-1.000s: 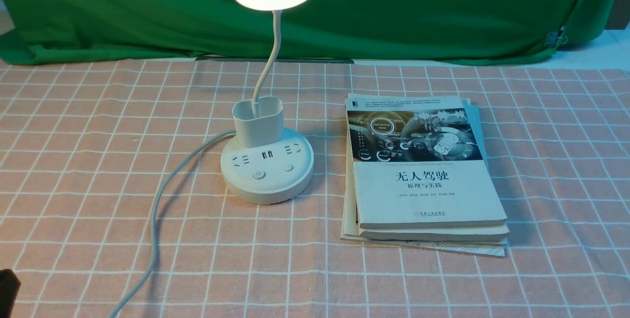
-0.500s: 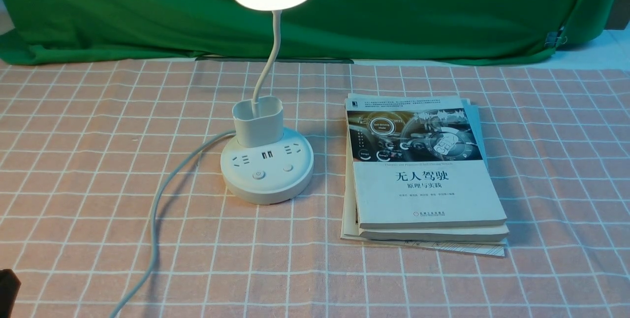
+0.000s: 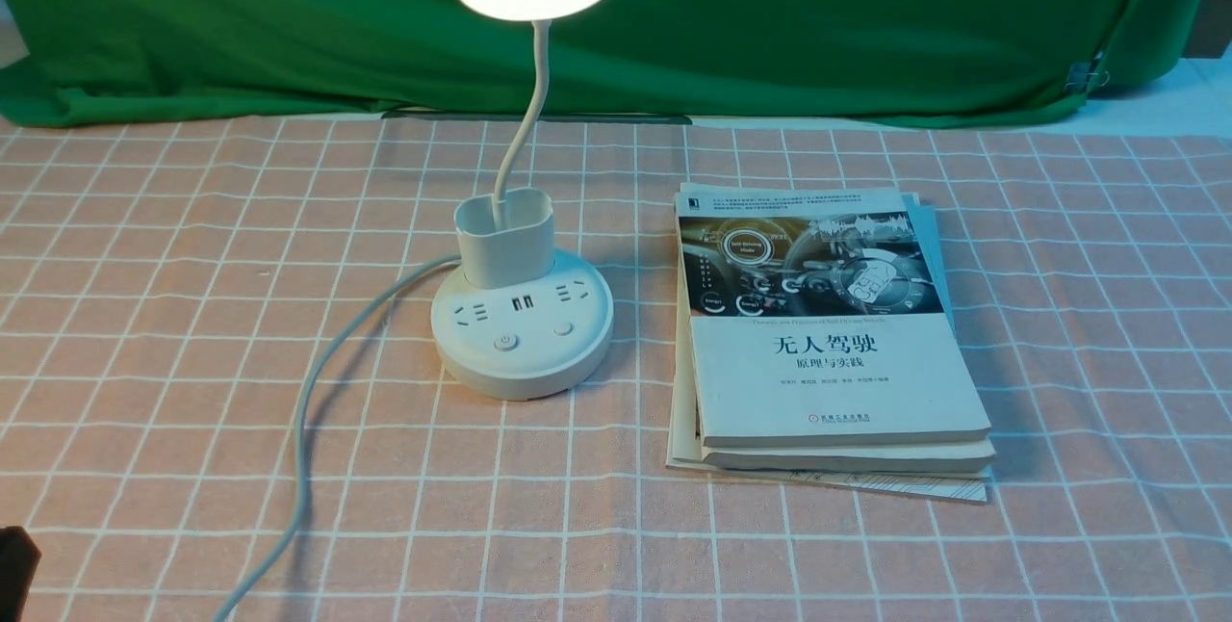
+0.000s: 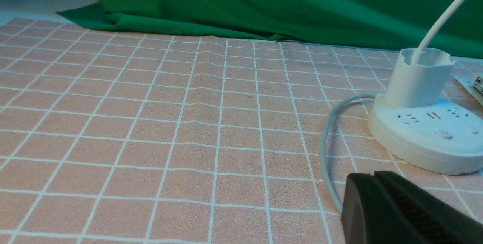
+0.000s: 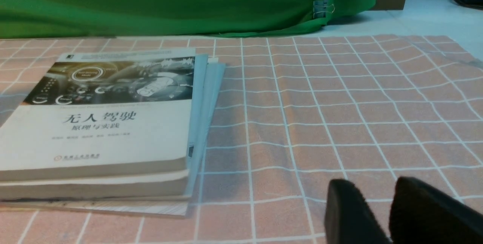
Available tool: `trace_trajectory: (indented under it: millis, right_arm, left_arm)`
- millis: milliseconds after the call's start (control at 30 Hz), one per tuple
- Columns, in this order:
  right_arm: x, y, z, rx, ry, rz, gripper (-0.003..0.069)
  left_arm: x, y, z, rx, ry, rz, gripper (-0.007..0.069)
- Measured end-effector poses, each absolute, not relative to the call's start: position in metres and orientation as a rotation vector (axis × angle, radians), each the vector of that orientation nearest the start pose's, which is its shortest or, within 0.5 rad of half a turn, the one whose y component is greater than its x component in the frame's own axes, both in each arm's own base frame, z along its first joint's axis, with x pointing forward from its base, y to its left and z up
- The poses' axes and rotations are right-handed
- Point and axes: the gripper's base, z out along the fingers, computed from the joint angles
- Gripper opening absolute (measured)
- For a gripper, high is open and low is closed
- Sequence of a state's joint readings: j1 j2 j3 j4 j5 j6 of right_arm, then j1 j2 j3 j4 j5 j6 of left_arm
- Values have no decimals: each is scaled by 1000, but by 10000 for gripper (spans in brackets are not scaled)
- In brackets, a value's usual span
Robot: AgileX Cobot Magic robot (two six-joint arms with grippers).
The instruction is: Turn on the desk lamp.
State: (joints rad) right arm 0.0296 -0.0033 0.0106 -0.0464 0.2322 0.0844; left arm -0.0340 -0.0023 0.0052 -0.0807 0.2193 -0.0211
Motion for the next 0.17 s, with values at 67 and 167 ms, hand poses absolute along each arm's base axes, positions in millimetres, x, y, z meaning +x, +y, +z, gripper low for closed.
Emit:
trace_trajectory:
  millis: [67,167]
  right_arm:
    - [56,1,189,16,1723,42,240]
    - [56,1,189,15,1723,41,240]
  left_arm:
    - [56,-3,192,-43,1706,-114,21]
    - [56,-4,192,-42,1706,-115,21]
